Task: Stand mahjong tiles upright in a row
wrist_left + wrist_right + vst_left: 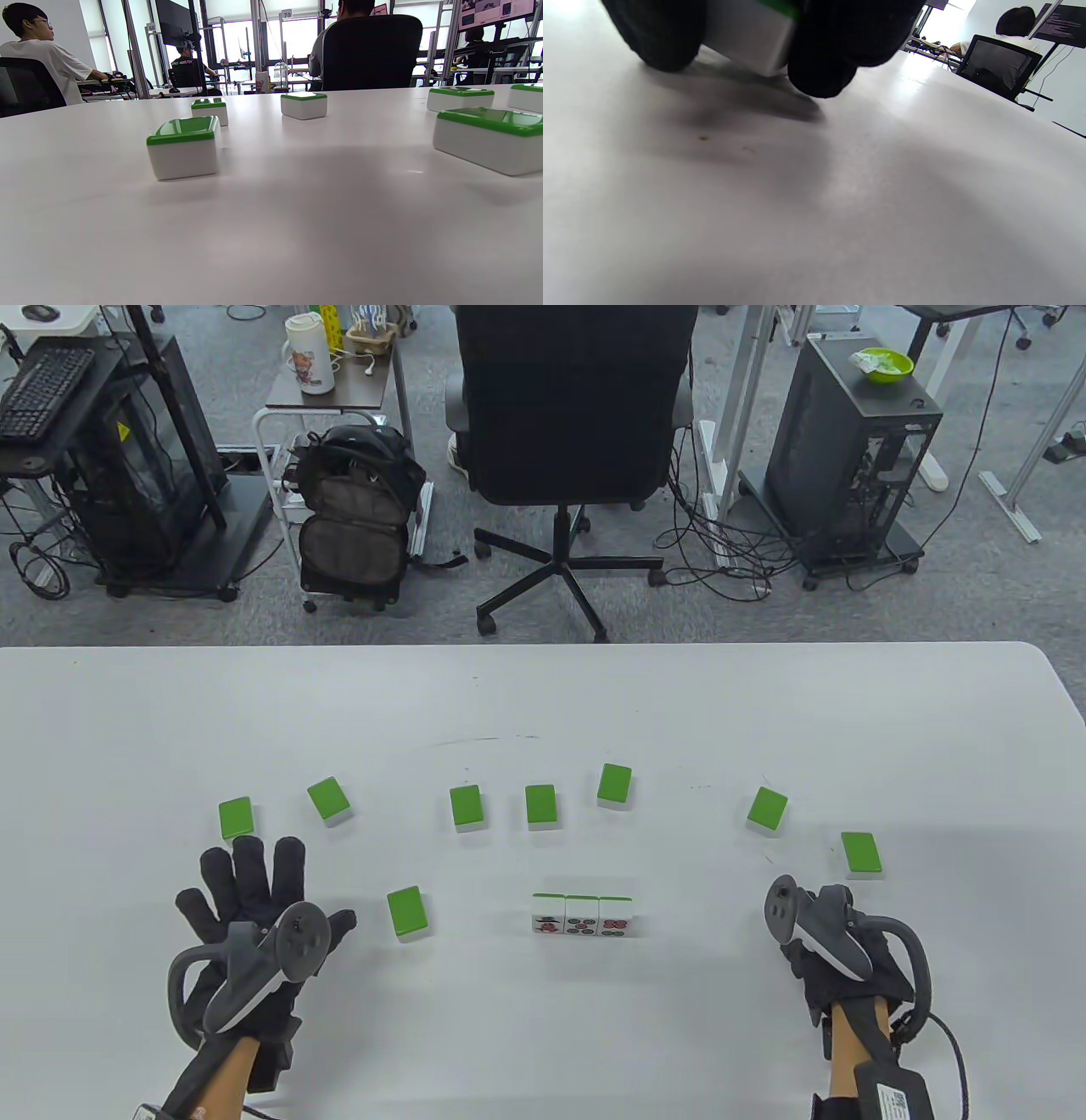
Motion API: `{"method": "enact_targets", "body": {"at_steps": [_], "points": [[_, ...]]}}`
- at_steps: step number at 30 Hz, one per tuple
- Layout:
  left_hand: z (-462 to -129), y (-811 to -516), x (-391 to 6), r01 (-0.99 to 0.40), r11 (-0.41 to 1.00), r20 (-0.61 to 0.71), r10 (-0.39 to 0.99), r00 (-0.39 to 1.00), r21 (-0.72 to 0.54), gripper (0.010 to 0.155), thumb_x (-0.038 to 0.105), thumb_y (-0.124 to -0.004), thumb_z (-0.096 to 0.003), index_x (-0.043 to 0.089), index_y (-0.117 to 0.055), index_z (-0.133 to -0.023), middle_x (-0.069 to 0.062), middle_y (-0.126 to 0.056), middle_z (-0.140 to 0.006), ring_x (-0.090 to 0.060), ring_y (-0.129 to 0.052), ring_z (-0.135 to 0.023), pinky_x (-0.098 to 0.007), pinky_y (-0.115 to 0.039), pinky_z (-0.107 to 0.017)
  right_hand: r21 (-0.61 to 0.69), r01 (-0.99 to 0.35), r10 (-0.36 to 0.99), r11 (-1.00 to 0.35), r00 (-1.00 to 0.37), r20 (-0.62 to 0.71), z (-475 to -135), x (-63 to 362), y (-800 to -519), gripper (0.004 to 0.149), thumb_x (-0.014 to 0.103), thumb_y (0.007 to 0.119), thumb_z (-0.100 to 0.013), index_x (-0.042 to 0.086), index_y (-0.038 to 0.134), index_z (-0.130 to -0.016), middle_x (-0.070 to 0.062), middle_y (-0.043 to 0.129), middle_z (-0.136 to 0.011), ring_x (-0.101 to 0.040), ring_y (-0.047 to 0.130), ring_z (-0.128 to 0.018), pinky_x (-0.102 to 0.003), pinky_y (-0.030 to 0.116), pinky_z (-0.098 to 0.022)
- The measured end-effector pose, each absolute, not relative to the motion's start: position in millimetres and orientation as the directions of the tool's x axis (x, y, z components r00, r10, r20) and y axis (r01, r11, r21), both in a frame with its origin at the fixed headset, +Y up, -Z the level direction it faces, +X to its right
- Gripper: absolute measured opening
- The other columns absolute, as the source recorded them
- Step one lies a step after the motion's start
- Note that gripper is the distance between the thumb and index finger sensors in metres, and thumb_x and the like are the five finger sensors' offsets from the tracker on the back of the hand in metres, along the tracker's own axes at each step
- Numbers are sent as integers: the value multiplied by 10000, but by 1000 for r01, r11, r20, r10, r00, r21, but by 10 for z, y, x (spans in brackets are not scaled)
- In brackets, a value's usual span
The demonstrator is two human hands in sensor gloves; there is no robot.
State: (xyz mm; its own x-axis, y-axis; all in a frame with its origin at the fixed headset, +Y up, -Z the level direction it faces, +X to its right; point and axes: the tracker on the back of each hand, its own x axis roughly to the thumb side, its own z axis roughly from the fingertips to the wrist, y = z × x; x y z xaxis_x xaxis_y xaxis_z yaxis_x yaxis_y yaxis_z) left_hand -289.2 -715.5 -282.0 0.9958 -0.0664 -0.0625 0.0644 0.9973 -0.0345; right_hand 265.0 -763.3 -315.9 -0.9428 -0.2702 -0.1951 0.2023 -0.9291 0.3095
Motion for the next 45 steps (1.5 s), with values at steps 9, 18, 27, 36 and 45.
{"method": "enact_targets", "body": {"at_steps": [9,18,27,36,45], "points": [[-2820,-7152,-2889,64,997,-63,-66,996,-33,992,724,-511,-605,124,34,-1178,-297,81,-1192,-648,2,-1051,-824,-153,-722,239,155,-190,-958,-973,-130,-3121,2560,-7464,562,564,733,-461,387,458,-917,-135,568,-1109,-199,924,-700,-327,817,-564],[-2817,-7149,-2893,62,998,-70,-64,996,-29,992,723,-513,-605,126,34,-1178,-296,82,-1192,-646,3,-1052,-822,-150,-724,164,81,-72,-983,-996,57,-3125,2086,-7150,565,482,748,-498,359,430,-948,-38,681,-1055,-188,942,-668,-316,830,-547],[-2817,-7150,-2891,64,998,-64,-66,996,-24,991,723,-514,-604,126,32,-1178,-297,79,-1191,-647,1,-1051,-822,-151,-724,330,100,-22,-939,-973,231,-3272,1410,-7068,651,451,778,-501,343,377,-1002,38,673,-1069,-201,909,-745,-335,803,-607],[-2815,-7157,-2884,67,997,-59,-69,996,-28,991,723,-512,-605,126,33,-1178,-296,80,-1192,-647,1,-1052,-821,-152,-725,427,182,-77,-886,-965,251,-3500,1106,-7249,743,420,811,-489,304,323,-1037,69,656,-1073,-218,879,-786,-345,781,-640],[-2814,-7158,-2874,75,997,-56,-76,996,-33,991,722,-512,-606,125,33,-1178,-297,80,-1191,-647,2,-1051,-821,-152,-725,454,164,-55,-876,-968,243,-3564,1099,-7395,752,409,811,-490,299,312,-1043,65,651,-1074,-228,868,-797,-349,774,-648]]}}
